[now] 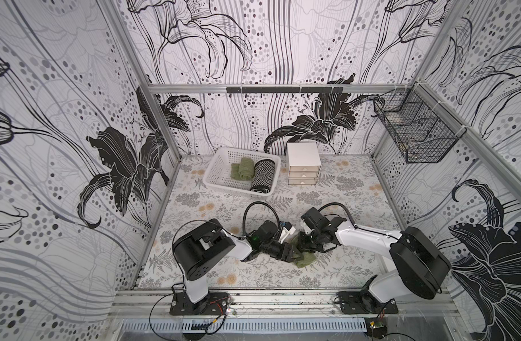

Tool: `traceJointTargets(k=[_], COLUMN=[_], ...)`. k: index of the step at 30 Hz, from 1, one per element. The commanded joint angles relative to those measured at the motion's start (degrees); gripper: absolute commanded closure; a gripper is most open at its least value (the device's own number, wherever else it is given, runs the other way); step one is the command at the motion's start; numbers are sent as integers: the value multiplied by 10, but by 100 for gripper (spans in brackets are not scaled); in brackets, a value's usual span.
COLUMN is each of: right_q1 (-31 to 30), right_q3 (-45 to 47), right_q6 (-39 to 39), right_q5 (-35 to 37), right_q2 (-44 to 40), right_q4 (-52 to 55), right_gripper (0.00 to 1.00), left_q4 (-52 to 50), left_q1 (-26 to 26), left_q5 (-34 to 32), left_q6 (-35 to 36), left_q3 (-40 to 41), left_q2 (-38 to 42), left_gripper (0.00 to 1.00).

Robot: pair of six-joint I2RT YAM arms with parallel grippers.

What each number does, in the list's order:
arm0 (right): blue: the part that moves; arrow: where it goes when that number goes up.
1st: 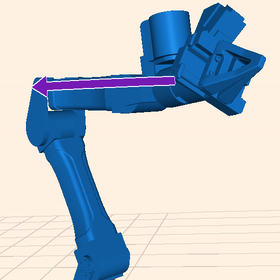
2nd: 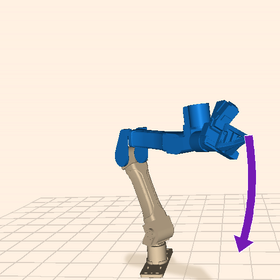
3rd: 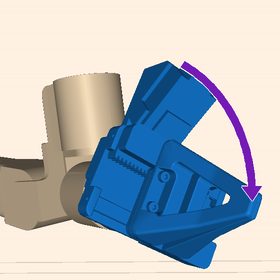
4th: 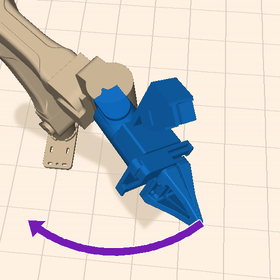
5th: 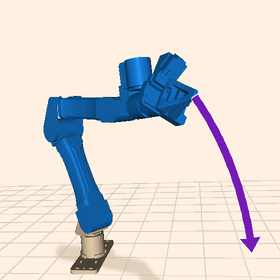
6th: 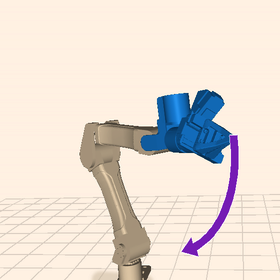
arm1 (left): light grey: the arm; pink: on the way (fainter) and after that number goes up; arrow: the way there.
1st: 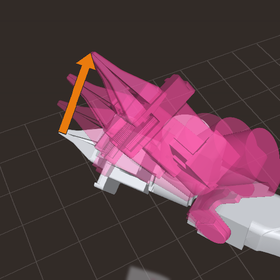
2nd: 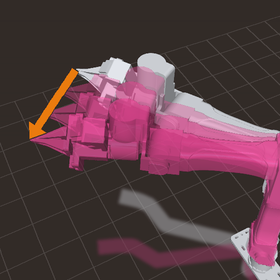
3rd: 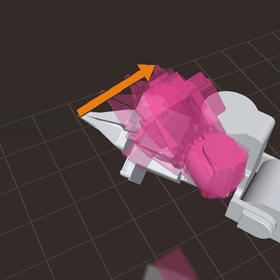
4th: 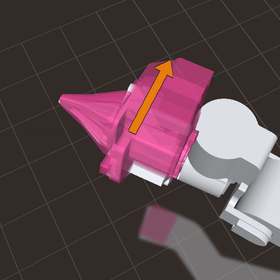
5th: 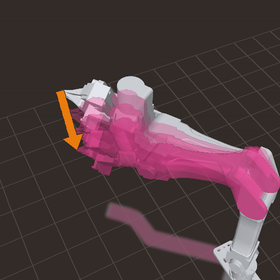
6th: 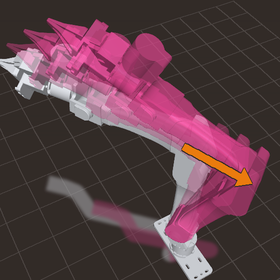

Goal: Roll up the scarf and place it into the basket
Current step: Pick up the scarf at the center of the board, then place the scarf in the basket.

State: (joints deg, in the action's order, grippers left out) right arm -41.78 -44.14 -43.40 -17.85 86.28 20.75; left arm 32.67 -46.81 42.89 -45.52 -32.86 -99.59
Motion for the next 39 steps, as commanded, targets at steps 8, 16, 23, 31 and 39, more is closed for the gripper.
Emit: traceJointTargets(k=[8, 16, 23, 31, 39], right_q1=[32, 65, 81, 88, 91], right_q3=[-201, -380, -674, -1088, -1067], right_q6=[94, 134, 137, 60, 16], right_q5=[-91, -137, -178, -235, -237], right_q2=[64, 172, 357, 636, 646], right_q4=[-27, 5, 44, 97, 29], right_gripper=[100, 100, 100, 100, 100], left_q4=[-364, -506, -578, -605, -624], left_q1=[197, 414, 502, 551, 580], left_q5=[-96, -235, -298, -353, -326], left_q6=[117, 77, 79, 117, 164], left_q3=[-96, -238, -363, -492, -645], left_q2=[226, 234, 124, -2, -154], left_gripper=[1, 1, 1, 0, 20])
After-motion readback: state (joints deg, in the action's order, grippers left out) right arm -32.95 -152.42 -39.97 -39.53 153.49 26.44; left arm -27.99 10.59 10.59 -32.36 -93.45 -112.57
